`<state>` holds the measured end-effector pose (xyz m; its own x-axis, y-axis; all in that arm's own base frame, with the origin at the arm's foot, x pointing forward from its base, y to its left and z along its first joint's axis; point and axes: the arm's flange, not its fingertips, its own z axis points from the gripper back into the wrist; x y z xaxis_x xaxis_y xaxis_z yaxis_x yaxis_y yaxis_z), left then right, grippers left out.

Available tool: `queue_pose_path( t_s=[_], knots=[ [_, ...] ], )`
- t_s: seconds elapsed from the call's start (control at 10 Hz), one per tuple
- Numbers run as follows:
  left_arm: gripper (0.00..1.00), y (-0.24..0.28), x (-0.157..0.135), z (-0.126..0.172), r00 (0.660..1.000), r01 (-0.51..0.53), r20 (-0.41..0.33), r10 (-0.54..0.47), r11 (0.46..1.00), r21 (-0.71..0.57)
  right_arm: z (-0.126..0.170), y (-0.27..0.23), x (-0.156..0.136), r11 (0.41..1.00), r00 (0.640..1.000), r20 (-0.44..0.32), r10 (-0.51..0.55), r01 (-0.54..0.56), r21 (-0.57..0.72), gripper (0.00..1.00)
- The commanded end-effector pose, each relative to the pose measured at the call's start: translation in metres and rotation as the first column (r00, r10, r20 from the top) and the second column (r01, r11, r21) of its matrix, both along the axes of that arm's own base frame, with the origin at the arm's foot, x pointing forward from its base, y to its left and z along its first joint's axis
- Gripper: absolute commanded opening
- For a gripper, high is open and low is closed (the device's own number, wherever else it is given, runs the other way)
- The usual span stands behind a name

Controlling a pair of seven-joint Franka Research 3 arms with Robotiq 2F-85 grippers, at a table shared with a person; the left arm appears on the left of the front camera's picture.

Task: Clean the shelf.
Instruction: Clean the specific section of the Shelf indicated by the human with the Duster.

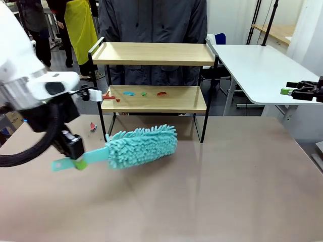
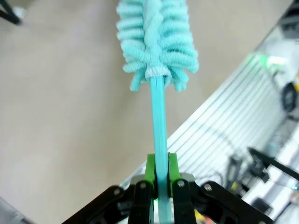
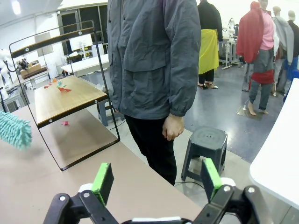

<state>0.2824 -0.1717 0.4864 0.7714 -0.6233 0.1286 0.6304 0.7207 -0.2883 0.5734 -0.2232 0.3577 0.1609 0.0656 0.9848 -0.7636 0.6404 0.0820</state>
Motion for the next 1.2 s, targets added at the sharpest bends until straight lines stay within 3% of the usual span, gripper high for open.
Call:
queue_pose_path(
  t_s=[0.0, 0.4, 0.6, 0.7, 1.1],
  knots=[
    [0.13, 0.033, -0.015, 0.026, 0.985, 0.166, 0.035, -0.169, 0.983, 0.076, 0.002, 0.003, -0.001, 1.0, 1.0, 0.002, 0.001, -0.001, -0.002, 1.0],
    [0.13, 0.055, -0.046, 0.072, 0.936, 0.309, 0.073, -0.343, 0.905, 0.294, 0.002, 0.003, -0.001, 1.0, 1.0, 0.002, 0.001, -0.001, -0.002, 1.0],
    [0.13, 0.056, -0.045, 0.093, 0.945, 0.292, 0.053, -0.323, 0.905, 0.308, 0.002, 0.003, -0.001, 1.0, 1.0, 0.002, 0.001, -0.001, -0.002, 1.0],
    [0.13, 0.055, -0.049, 0.075, 0.948, 0.286, 0.051, -0.314, 0.912, 0.294, 0.002, 0.003, -0.001, 1.0, 1.0, 0.002, 0.001, -0.001, -0.002, 1.0],
    [0.13, 0.055, -0.049, 0.075, 0.948, 0.286, 0.051, -0.314, 0.912, 0.294, 0.002, 0.003, -0.001, 1.0, 1.0, 0.002, 0.001, -0.001, -0.002, 1.0]
  ],
)
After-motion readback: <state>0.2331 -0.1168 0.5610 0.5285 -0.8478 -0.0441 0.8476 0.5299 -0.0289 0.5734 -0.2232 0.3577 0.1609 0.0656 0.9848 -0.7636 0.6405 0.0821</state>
